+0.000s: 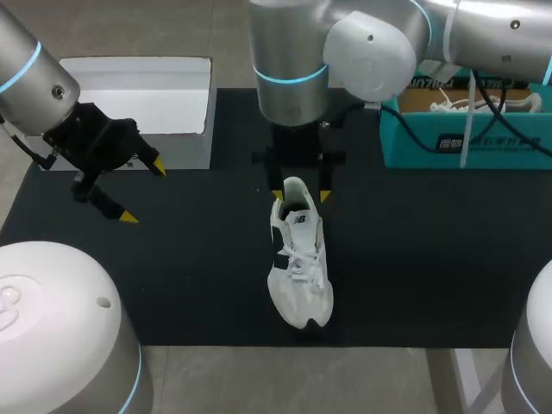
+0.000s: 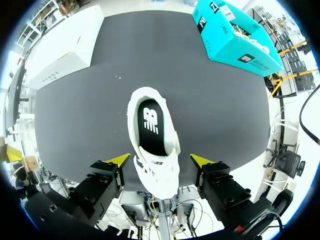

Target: Take the shoe out of the shoebox, open the shoe tongue, remove and reinsert the insole, then place the shoe into the shoebox

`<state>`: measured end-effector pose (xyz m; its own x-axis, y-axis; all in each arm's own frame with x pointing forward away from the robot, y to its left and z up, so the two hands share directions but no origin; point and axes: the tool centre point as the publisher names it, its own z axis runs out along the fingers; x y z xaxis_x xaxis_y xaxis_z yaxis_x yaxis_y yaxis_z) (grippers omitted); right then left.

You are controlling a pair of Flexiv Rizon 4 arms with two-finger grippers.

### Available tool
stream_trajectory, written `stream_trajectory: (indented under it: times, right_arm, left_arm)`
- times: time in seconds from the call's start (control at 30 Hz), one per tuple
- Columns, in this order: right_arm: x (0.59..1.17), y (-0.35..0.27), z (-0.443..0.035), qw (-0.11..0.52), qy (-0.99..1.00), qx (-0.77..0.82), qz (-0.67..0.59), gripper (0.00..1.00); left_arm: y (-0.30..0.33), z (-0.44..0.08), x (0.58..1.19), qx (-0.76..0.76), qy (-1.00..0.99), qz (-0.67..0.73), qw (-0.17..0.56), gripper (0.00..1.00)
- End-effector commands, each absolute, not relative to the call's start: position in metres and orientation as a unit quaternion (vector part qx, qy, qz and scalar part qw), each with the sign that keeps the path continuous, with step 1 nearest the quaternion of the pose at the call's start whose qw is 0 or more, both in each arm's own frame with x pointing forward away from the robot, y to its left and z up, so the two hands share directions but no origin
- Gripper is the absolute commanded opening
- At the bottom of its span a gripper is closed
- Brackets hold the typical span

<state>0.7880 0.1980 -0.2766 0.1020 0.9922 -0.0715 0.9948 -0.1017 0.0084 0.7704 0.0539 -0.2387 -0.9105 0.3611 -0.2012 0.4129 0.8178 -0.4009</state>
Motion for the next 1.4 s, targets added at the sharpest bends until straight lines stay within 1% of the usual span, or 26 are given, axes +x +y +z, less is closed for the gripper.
stream_trajectory:
  times: [0.03,0.3,0.63,0.73,0.87,0.97,1.03,1.07,1.1,1.13,1.17,1.2,1.23,1.27,1.4]
  right_arm:
    - [0.774,0.191,-0.295,0.005,0.668,0.744,-0.012,0.0]
    - [0.753,0.192,-0.322,-0.032,0.66,0.75,-0.019,0.0]
    - [0.764,0.19,-0.339,-0.044,0.664,0.747,-0.01,0.0]
    - [0.766,0.193,-0.335,-0.042,0.669,0.742,-0.011,0.0]
    - [0.768,0.198,-0.312,-0.024,0.689,0.724,-0.001,0.0]
    - [0.772,0.199,-0.297,-0.01,0.735,0.678,0.017,0.0]
    - [0.775,0.202,-0.29,-0.011,0.807,0.591,0.026,0.0]
    - [0.774,0.207,-0.287,-0.001,0.853,0.522,-0.002,0.0]
    - [0.772,0.213,-0.288,-0.014,0.897,0.44,-0.031,0.0]
    - [0.769,0.217,-0.287,-0.033,0.91,0.412,-0.036,0.0]
    - [0.771,0.213,-0.284,-0.024,0.904,0.424,-0.043,0.0]
    - [0.772,0.209,-0.281,-0.019,0.899,0.436,-0.049,0.12]
    - [0.775,0.203,-0.279,-0.01,0.883,0.465,-0.059,0.69]
    - [0.775,0.203,-0.279,-0.01,0.883,0.465,-0.059,1.0]
    - [0.775,0.203,-0.279,-0.01,0.883,0.465,-0.059,1.0]
  left_arm:
    - [0.054,-0.238,0.77,0.204,0.952,-0.222,0.058,1.0]
    - [0.054,-0.238,0.77,0.204,0.952,-0.222,0.058,1.0]
    - [0.054,-0.238,0.77,0.204,0.952,-0.222,0.058,1.0]
    - [0.054,-0.238,0.77,0.204,0.952,-0.222,0.058,1.0]
    - [0.054,-0.238,0.77,0.204,0.952,-0.222,0.058,1.0]
    - [0.054,-0.238,0.77,0.204,0.952,-0.222,0.058,1.0]
    - [0.054,-0.238,0.77,0.204,0.952,-0.222,0.058,1.0]
    - [0.054,-0.238,0.77,0.204,0.952,-0.222,0.058,1.0]
    - [0.054,-0.238,0.77,0.204,0.952,-0.222,0.058,1.0]
    - [0.054,-0.238,0.77,0.204,0.952,-0.222,0.058,1.0]
    - [0.054,-0.238,0.77,0.204,0.952,-0.222,0.058,1.0]
    - [0.054,-0.238,0.77,0.204,0.952,-0.222,0.058,1.0]
    - [0.054,-0.238,0.77,0.204,0.952,-0.222,0.058,1.0]
    - [0.054,-0.238,0.77,0.204,0.952,-0.222,0.058,1.0]
    - [0.054,-0.238,0.77,0.204,0.952,-0.222,0.058,1.0]
